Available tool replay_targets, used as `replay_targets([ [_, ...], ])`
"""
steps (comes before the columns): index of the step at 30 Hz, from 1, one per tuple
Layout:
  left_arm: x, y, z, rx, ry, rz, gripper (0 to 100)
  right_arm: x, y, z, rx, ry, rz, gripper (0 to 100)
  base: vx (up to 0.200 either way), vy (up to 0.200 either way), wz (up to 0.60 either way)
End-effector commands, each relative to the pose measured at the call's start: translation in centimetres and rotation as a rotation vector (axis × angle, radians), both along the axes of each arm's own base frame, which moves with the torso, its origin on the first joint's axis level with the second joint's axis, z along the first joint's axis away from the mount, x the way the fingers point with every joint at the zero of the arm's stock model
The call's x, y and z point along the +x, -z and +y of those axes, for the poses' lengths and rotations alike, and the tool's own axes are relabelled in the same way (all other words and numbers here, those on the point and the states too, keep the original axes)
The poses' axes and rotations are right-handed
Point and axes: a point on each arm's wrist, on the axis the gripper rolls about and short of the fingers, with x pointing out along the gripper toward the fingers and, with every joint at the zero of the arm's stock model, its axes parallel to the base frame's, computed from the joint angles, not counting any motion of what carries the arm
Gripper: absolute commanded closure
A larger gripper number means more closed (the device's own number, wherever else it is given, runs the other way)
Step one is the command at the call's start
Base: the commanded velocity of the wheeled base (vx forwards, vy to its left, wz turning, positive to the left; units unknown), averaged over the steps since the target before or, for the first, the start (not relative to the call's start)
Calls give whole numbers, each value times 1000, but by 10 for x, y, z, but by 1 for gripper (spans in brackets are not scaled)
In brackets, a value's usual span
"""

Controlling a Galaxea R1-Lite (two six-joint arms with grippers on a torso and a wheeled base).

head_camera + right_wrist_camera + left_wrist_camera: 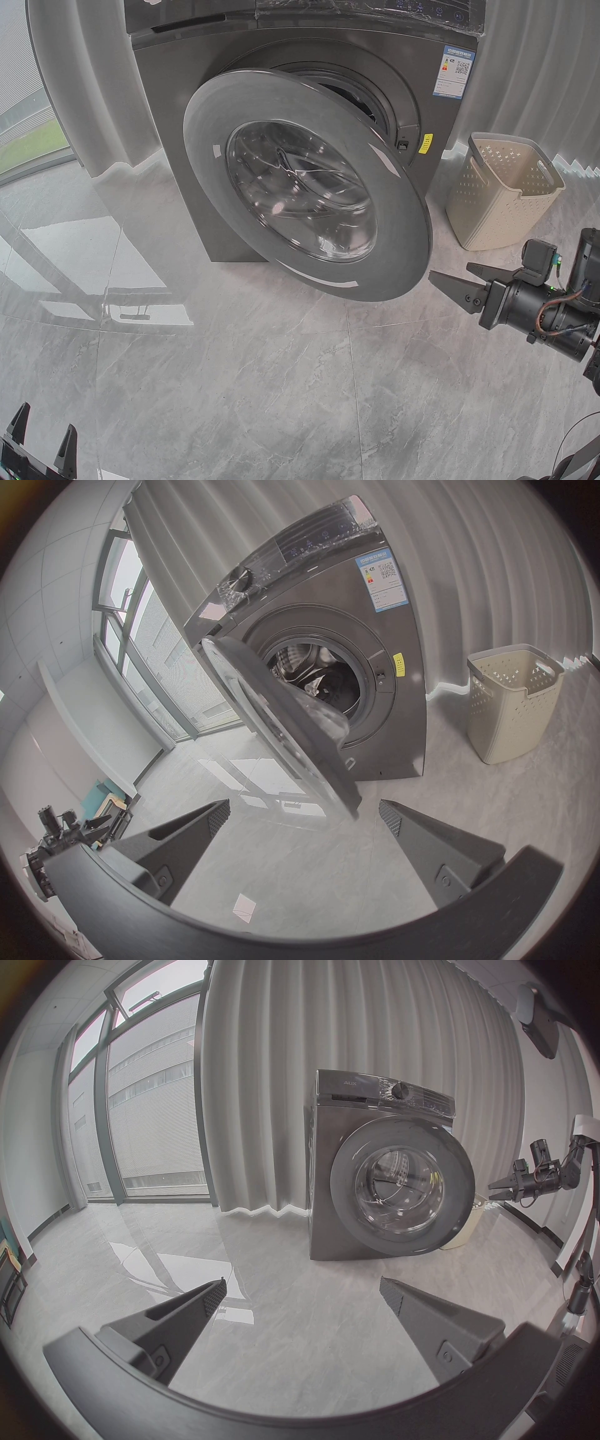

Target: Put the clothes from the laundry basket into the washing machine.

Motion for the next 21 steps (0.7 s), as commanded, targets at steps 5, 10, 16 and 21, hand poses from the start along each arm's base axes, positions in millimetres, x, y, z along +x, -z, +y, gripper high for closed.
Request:
replay_targets([
  [5, 0, 5, 0, 1, -1, 6, 0, 25, 11, 12, -25, 37, 40, 0, 0, 0, 0],
  [10, 0, 5, 0, -3, -1, 6, 0, 47, 10, -5, -24, 142, 32, 0, 0, 0, 0],
  [16, 0, 5, 0, -1, 1, 6, 0, 53, 11, -24, -21, 236, 20, 0, 0, 0, 0],
  [21, 0, 5, 0, 1, -1, 6, 0, 39, 29, -22, -57, 225, 80, 0, 0, 0, 0],
])
